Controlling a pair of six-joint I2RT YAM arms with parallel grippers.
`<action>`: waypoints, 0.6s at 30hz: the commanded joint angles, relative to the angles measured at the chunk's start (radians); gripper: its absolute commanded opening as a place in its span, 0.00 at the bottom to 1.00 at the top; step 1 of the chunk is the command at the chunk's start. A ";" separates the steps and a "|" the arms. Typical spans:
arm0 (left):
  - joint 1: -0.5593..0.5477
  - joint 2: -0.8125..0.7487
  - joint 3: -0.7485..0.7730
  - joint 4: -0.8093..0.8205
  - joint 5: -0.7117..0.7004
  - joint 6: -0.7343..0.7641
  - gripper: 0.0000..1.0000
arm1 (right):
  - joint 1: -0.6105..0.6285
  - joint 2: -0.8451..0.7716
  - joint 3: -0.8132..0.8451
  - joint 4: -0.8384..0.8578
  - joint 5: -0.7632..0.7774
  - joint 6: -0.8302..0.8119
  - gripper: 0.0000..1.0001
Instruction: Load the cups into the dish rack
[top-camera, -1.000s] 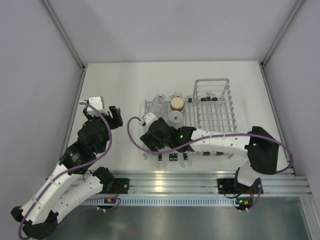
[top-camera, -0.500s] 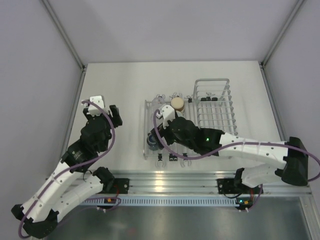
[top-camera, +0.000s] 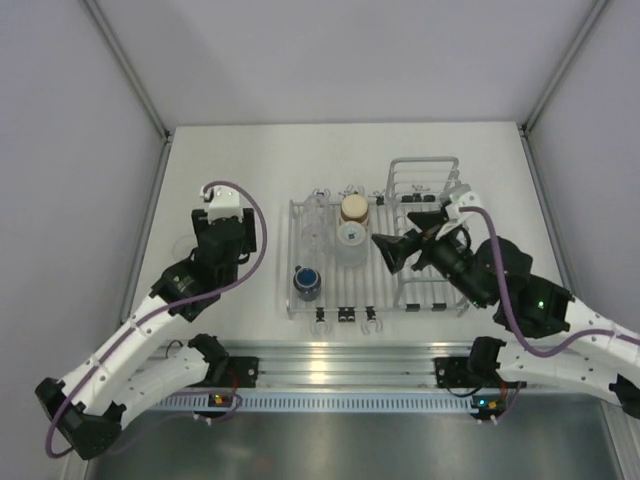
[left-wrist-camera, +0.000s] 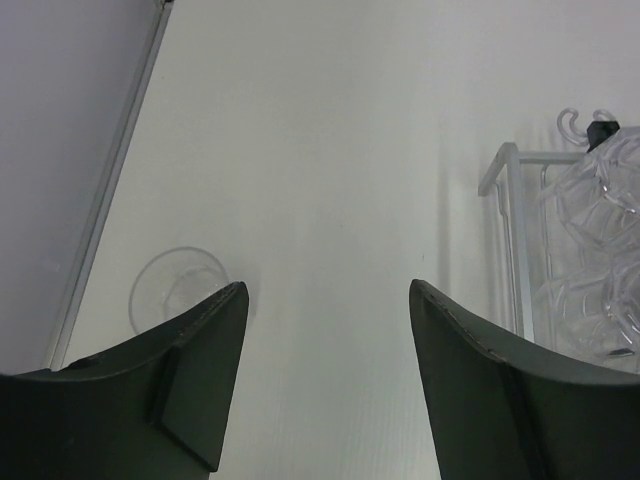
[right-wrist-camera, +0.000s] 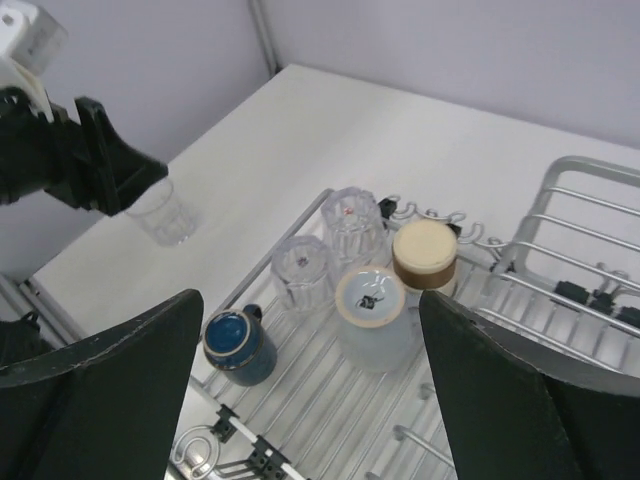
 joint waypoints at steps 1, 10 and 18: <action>0.051 0.086 0.032 -0.020 0.105 0.013 0.71 | -0.072 -0.051 -0.015 -0.013 0.009 -0.044 0.90; 0.509 0.241 0.032 -0.006 0.457 -0.019 0.70 | -0.233 -0.097 -0.081 0.068 -0.159 -0.052 0.90; 0.566 0.314 0.026 -0.020 0.441 -0.031 0.69 | -0.323 -0.120 -0.130 0.100 -0.250 -0.044 0.90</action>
